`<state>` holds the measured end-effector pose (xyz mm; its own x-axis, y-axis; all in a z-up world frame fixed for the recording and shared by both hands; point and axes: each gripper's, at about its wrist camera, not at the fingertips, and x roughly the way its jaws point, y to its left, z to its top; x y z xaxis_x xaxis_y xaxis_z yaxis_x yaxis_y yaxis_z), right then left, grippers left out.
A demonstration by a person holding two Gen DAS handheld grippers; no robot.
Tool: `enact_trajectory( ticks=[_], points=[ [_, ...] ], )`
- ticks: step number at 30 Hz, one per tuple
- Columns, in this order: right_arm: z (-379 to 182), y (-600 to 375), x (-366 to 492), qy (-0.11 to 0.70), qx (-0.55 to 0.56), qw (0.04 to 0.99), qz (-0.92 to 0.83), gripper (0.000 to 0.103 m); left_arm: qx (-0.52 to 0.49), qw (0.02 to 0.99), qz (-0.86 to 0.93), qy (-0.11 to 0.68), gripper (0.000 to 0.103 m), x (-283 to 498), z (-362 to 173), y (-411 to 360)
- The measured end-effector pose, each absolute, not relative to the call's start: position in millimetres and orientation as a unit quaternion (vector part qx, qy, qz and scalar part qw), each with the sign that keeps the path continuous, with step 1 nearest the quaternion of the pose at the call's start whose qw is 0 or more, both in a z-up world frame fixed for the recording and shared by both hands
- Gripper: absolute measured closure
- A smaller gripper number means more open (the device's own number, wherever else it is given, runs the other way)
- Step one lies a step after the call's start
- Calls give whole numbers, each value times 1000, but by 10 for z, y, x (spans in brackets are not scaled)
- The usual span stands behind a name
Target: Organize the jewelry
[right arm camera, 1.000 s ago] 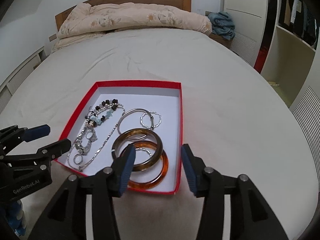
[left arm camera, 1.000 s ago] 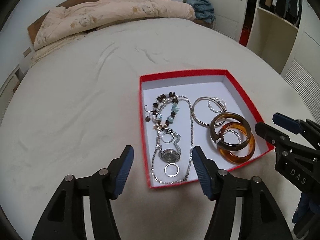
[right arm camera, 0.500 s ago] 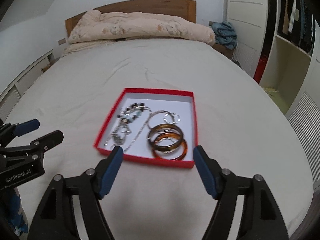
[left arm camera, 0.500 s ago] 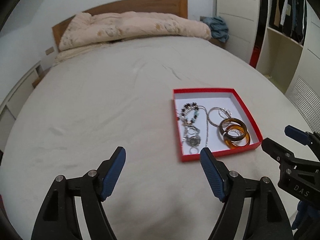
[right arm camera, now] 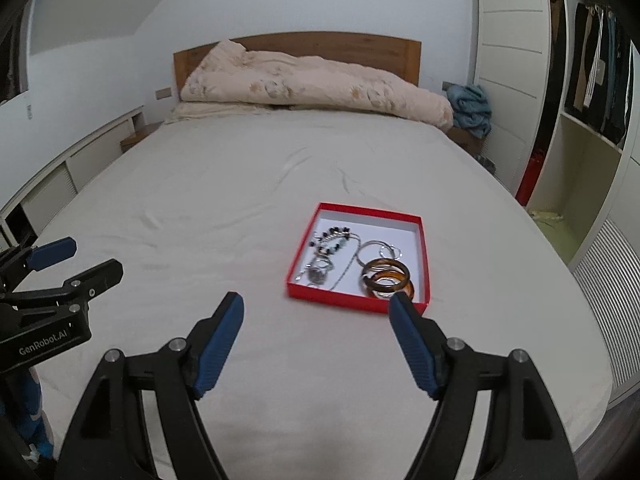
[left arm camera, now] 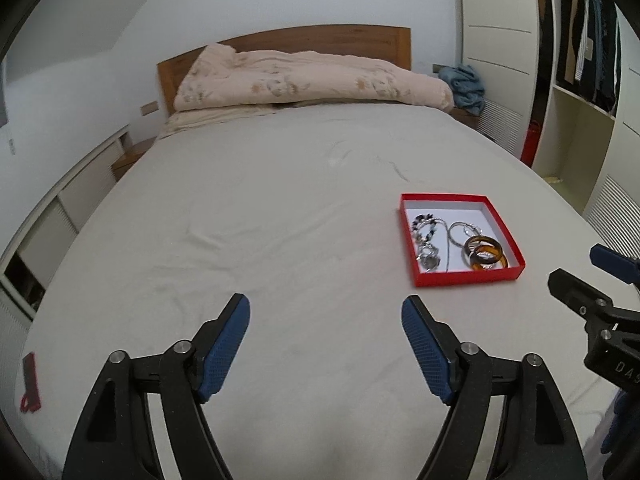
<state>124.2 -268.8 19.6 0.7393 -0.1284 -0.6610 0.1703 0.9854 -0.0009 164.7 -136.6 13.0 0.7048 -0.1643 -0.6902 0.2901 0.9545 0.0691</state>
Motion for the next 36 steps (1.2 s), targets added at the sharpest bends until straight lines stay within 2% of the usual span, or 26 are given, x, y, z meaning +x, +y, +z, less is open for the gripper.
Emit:
enact_trajectory(
  ticks=[15, 36],
  points=[
    [458, -2022, 502, 336, 11, 940, -52, 29, 72, 942, -78, 319, 12, 738, 551, -576],
    [682, -1954, 18, 300, 18, 951, -76, 29, 57, 956, -57, 283, 10, 174, 713, -323]
  ],
)
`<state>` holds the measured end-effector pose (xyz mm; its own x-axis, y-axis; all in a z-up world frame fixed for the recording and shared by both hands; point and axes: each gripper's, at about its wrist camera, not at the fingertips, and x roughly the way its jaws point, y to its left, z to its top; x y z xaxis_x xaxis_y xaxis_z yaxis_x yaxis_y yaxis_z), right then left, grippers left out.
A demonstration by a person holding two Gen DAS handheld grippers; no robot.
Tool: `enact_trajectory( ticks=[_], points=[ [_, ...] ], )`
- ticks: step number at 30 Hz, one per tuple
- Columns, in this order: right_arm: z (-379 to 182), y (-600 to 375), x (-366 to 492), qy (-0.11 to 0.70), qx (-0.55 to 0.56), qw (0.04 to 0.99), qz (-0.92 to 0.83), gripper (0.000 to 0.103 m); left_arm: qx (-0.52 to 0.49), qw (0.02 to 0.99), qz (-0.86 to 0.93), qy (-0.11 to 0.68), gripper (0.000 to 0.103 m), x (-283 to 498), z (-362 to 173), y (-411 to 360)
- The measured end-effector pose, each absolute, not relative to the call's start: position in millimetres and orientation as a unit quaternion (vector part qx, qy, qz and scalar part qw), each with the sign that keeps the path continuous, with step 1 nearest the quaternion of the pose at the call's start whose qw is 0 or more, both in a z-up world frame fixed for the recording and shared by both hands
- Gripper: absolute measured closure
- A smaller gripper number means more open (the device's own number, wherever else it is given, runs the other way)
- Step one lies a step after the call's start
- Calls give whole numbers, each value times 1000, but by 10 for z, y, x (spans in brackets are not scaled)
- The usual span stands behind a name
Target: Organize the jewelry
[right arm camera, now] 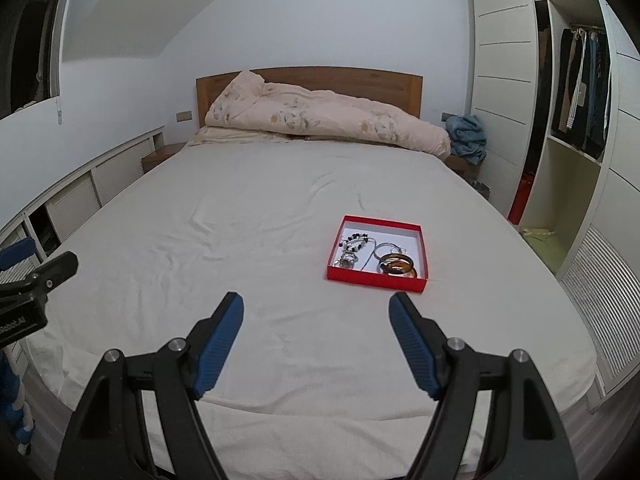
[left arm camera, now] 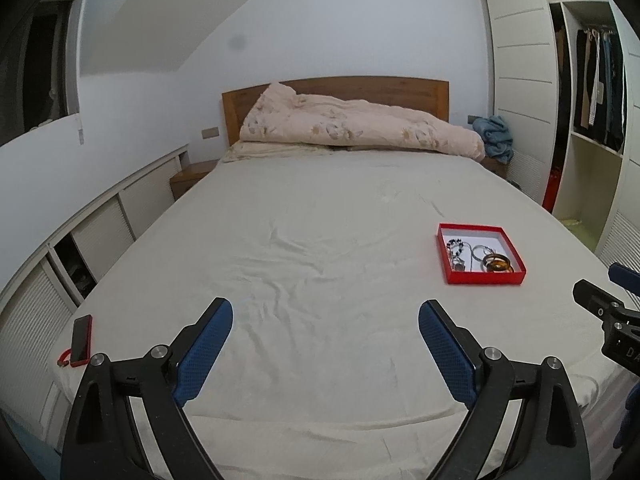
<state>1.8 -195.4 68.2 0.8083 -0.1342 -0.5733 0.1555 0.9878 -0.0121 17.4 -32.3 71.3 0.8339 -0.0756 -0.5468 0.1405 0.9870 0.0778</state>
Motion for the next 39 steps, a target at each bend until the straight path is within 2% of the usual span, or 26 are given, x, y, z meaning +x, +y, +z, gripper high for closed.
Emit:
enact_trajectory(
  ticks=[13, 39],
  points=[
    [875, -1721, -224, 261, -27, 960, -95, 29, 42, 957, -43, 282, 7, 81, 696, -211],
    [647, -1871, -6, 287, 2, 954, -87, 29, 45, 954, -53, 292, 6, 242, 593, -304]
  ],
)
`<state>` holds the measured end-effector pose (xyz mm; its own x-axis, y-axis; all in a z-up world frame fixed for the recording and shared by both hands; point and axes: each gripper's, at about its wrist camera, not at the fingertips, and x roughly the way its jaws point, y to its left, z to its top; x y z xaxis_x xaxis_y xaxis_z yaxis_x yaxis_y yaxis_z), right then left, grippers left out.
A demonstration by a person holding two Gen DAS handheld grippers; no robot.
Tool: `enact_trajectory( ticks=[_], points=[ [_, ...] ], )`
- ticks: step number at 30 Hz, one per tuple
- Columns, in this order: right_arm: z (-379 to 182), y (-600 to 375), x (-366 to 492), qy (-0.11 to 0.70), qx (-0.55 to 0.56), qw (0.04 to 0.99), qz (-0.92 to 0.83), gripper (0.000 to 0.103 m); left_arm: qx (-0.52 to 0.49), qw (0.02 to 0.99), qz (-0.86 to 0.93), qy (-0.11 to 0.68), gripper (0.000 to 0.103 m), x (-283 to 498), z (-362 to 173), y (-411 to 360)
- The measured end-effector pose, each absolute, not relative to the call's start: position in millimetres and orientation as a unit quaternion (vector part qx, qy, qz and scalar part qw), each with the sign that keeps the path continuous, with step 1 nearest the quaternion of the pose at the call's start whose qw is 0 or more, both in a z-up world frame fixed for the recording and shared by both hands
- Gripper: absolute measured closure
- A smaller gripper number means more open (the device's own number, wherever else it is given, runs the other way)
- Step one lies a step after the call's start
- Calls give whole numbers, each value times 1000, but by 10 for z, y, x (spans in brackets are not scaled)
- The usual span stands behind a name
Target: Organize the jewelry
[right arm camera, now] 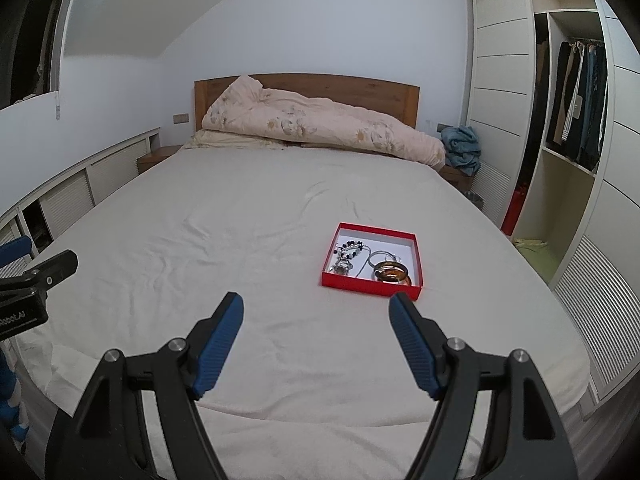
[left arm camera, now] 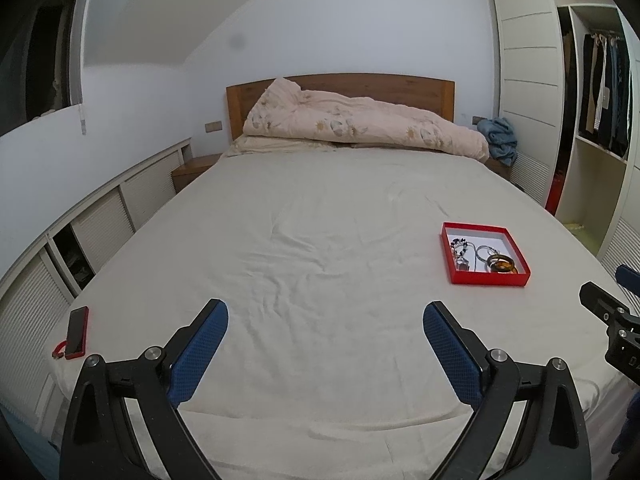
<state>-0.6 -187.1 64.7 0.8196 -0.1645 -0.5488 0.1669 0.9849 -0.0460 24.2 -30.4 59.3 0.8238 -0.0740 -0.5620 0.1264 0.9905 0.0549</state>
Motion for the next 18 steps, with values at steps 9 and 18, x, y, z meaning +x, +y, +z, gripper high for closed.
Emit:
enact_trajectory(
  ticks=[9, 18],
  points=[
    [481, -1901, 152, 312, 5, 946, -86, 29, 43, 949, -56, 306, 6, 353, 461, -296],
    [329, -1919, 288, 332, 7, 939, -85, 29, 43, 946, -58, 316, 6, 470, 347, -282]
  ],
)
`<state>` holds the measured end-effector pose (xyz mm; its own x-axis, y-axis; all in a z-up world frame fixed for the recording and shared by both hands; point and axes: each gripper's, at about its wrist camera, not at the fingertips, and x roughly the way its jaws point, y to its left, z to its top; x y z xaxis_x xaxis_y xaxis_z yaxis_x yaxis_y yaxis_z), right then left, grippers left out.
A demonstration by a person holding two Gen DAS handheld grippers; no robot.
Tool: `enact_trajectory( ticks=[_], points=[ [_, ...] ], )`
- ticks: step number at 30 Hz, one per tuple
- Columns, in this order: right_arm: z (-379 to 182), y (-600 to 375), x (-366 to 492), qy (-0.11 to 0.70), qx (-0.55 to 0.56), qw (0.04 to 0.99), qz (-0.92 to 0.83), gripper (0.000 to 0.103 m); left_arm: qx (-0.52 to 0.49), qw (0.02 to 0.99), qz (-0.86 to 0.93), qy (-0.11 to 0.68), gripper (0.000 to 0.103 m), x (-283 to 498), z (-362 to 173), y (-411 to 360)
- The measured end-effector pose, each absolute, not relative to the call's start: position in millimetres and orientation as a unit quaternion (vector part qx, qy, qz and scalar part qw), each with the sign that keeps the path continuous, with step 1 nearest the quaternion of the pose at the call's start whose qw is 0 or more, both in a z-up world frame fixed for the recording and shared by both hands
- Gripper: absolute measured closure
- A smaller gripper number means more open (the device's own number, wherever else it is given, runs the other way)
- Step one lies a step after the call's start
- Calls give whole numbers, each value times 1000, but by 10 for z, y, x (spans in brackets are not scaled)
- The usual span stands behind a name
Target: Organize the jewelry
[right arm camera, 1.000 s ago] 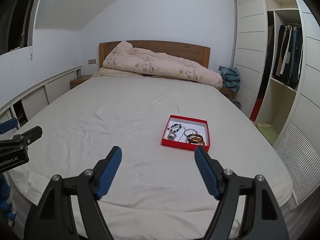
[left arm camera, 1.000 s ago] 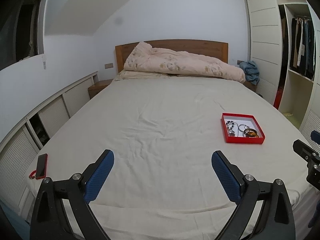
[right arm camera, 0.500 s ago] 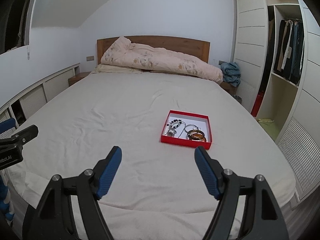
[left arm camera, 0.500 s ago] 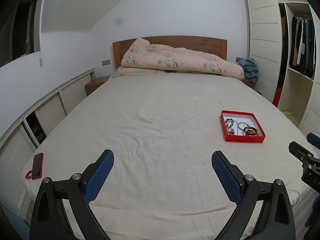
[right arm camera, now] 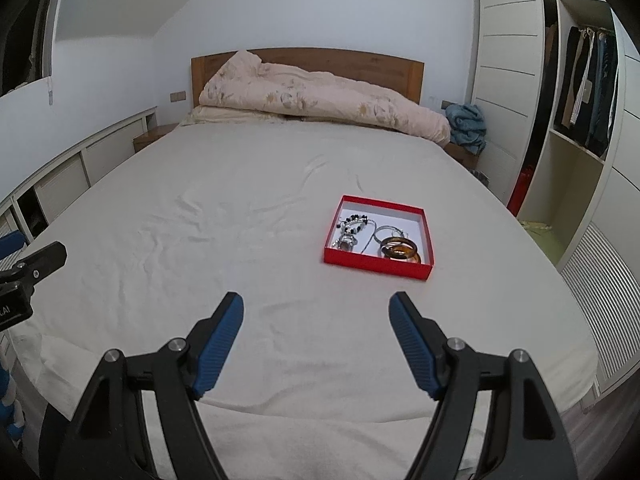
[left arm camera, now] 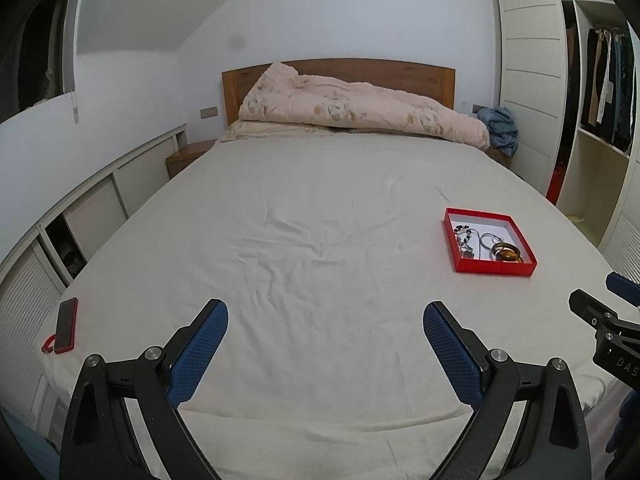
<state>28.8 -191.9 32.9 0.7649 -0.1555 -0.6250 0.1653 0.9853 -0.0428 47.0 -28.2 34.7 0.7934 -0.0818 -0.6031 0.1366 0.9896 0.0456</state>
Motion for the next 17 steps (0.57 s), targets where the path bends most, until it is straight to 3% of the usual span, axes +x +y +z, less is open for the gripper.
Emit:
enact_trajectory(
  ticks=[17],
  points=[
    [142, -1954, 469, 357, 9, 930, -85, 29, 37, 943, -52, 326, 6, 638, 225, -221]
  ],
)
